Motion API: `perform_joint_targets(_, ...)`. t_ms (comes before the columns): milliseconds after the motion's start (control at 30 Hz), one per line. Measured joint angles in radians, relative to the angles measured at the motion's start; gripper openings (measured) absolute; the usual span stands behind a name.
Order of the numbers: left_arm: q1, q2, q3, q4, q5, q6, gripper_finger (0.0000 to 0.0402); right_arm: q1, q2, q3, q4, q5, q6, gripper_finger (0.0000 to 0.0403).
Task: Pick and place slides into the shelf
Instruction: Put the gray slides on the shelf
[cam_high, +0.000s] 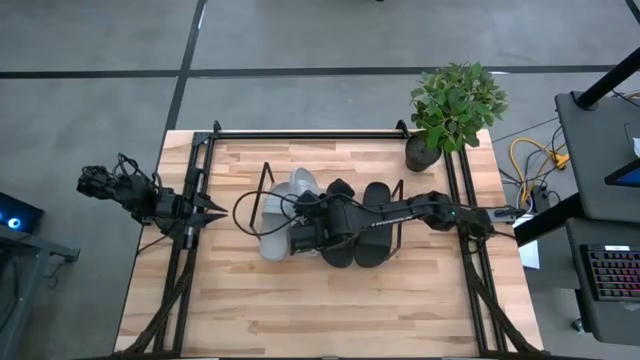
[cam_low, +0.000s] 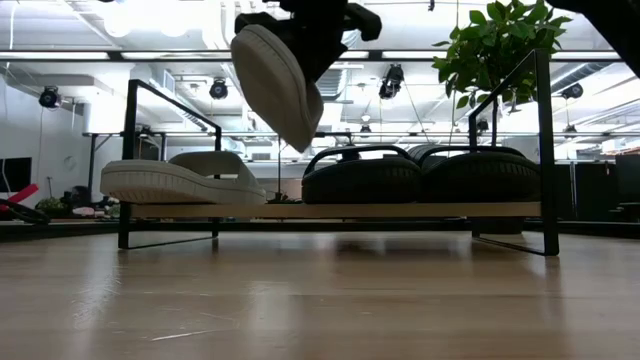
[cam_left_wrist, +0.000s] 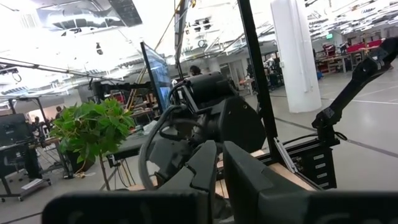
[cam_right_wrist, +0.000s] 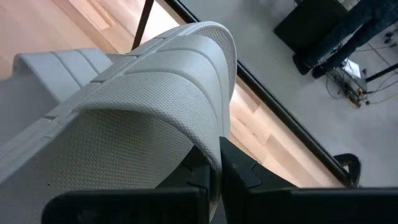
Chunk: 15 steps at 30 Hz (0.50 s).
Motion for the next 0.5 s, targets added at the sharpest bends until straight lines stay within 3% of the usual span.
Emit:
perform_joint_targets(267,0.0,0.017,0.0,0.0,0.0,0.107,0.0028,0.002,-0.04,0.0,-0.006,0.042,-0.055,0.0008)
perform_joint_targets(500,0.0,0.103,0.0,-0.013,-0.034,0.232,0.0117,0.005,-0.129,0.001,-0.001,0.09,-0.101,0.0008)
